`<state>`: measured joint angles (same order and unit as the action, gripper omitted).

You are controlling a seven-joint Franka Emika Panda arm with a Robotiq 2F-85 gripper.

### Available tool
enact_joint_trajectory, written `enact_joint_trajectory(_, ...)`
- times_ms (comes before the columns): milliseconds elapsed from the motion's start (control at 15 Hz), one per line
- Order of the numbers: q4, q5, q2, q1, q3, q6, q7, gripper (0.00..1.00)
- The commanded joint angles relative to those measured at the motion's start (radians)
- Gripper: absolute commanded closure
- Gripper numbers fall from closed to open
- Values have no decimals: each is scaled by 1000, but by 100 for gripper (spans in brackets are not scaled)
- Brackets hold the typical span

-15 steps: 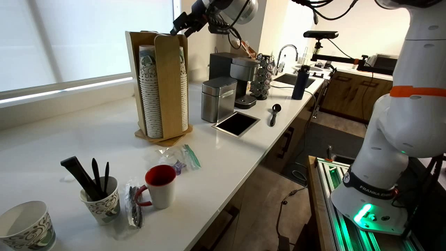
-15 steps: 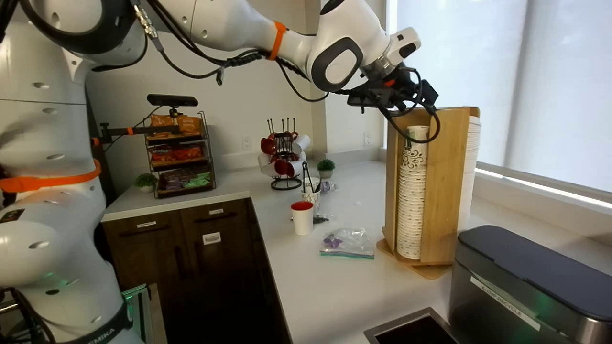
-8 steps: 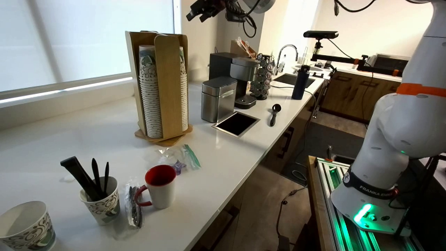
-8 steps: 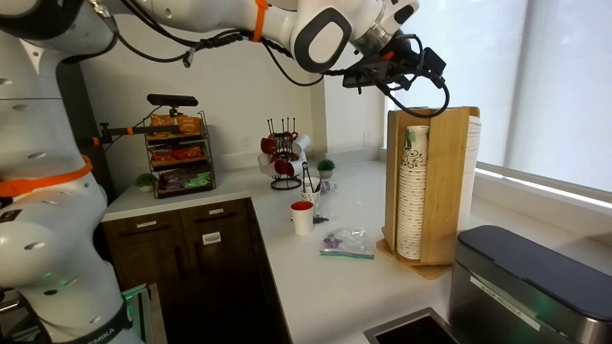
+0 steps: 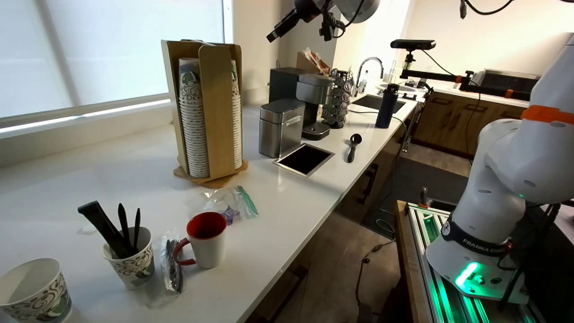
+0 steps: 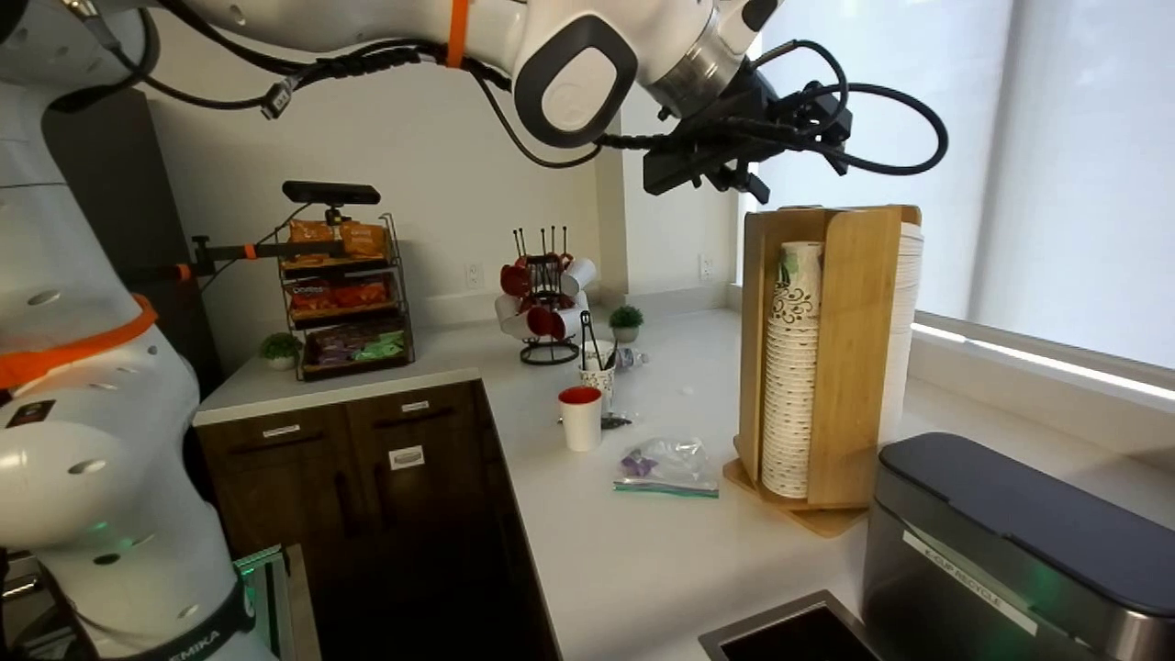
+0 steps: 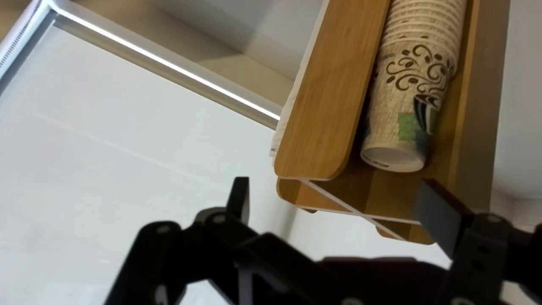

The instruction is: Rotate the coffee cup holder.

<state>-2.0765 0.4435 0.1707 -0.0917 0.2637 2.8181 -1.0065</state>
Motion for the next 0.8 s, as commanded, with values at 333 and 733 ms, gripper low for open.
enact_joint_trajectory(333,44,139,-76,137,115,-84,-547,0)
enact_joint_trajectory(733,49,104,-95,129,98,-82,-656,0)
